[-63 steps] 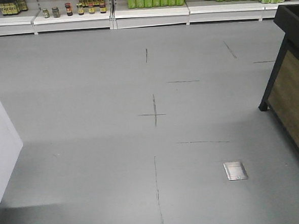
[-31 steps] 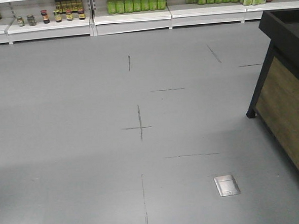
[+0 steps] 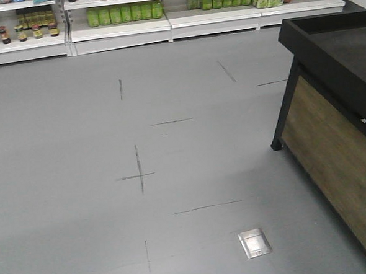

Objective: Pick three apples into basket with both arms
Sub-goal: 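Drive the base forward across the floor toward the fruit tables, then turn and drive the base up to the table holding the light-blue basket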

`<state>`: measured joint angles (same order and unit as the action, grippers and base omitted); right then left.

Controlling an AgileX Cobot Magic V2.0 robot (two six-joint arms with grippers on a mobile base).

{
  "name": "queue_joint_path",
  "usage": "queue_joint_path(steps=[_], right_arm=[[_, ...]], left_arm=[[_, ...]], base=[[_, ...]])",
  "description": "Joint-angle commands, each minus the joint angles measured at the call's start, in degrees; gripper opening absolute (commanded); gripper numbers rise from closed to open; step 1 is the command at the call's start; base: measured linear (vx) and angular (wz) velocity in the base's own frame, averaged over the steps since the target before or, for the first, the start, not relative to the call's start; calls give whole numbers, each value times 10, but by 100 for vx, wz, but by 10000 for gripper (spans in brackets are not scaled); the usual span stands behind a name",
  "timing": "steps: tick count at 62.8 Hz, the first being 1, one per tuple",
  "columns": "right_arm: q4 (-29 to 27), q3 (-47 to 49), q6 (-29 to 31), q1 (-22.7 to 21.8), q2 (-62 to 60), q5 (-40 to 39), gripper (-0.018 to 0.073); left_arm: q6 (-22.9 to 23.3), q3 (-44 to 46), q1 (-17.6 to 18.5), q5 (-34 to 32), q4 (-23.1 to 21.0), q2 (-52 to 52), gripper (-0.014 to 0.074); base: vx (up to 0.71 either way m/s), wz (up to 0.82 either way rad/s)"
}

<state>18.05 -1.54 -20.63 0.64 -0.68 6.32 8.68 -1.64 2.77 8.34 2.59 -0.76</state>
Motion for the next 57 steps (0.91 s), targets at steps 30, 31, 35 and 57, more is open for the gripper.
queue_joint_path(steps=[30,31,35,57], right_arm=[[7,-8,5,-1,-7,-41,-5],[7,-8,5,-1,-7,-41,-5],[7,-8,5,-1,-7,-41,-5],[7,-8,5,-1,-7,-41,-5]], left_arm=[[3,15,1,-46,1,-7,-6],[3,15,1,-46,1,-7,-6],[3,15,1,-46,1,-7,-6],[3,15,1,-46,1,-7,-6]], base=[[20,-45],[15,-58],[15,-57],[13,-55]])
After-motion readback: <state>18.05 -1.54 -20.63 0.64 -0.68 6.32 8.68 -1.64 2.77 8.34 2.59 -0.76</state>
